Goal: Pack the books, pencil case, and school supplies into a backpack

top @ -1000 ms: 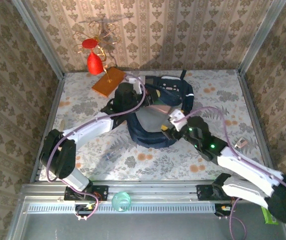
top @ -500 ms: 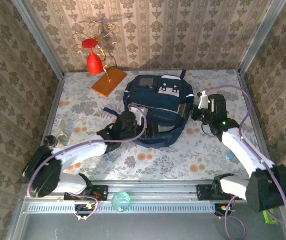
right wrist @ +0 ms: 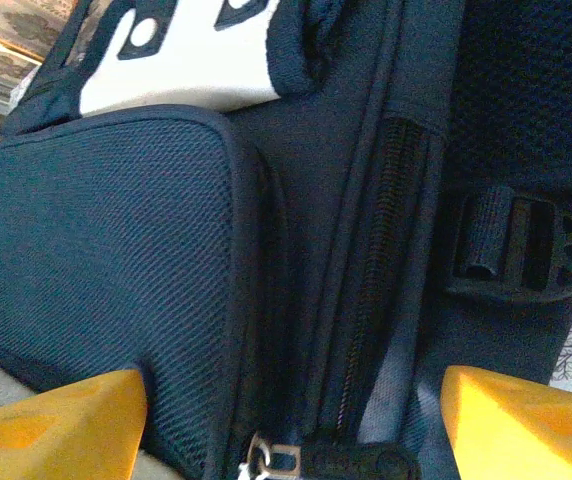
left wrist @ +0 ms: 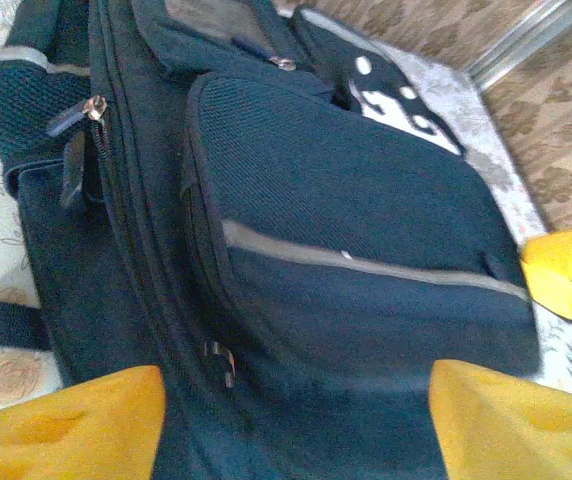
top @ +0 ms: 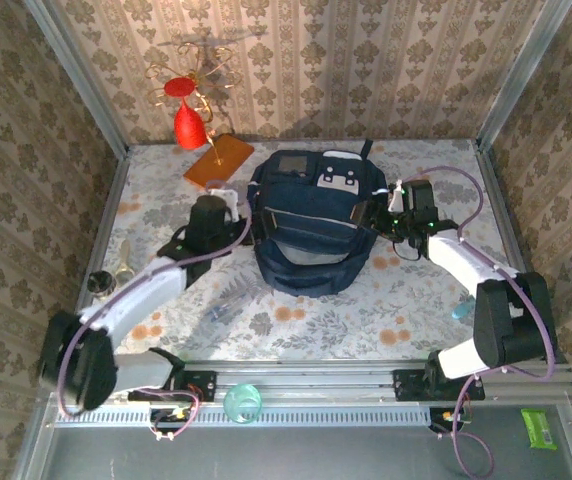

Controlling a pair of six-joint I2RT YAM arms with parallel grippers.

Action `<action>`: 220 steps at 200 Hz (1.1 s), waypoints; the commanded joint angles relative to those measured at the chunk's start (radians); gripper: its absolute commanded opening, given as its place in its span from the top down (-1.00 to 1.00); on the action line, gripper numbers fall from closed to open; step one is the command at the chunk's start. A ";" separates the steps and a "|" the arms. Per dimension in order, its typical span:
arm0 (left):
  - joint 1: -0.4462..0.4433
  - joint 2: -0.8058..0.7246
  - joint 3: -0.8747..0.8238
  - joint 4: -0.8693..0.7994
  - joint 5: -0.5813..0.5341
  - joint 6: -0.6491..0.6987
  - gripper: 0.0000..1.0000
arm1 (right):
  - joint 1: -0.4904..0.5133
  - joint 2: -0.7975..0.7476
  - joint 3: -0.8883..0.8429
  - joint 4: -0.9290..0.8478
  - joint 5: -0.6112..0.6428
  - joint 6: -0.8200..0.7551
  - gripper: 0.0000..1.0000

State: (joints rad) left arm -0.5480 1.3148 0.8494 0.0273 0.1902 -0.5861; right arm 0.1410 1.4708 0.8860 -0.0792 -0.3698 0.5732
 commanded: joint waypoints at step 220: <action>-0.104 -0.009 -0.136 0.173 -0.041 -0.071 -0.51 | 0.090 0.099 0.385 -0.335 0.500 -0.335 -0.46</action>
State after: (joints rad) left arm -0.7753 1.3491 0.7948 0.2108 0.2222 -0.5911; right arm 0.1772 1.7226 1.3674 -0.3660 0.0204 0.2745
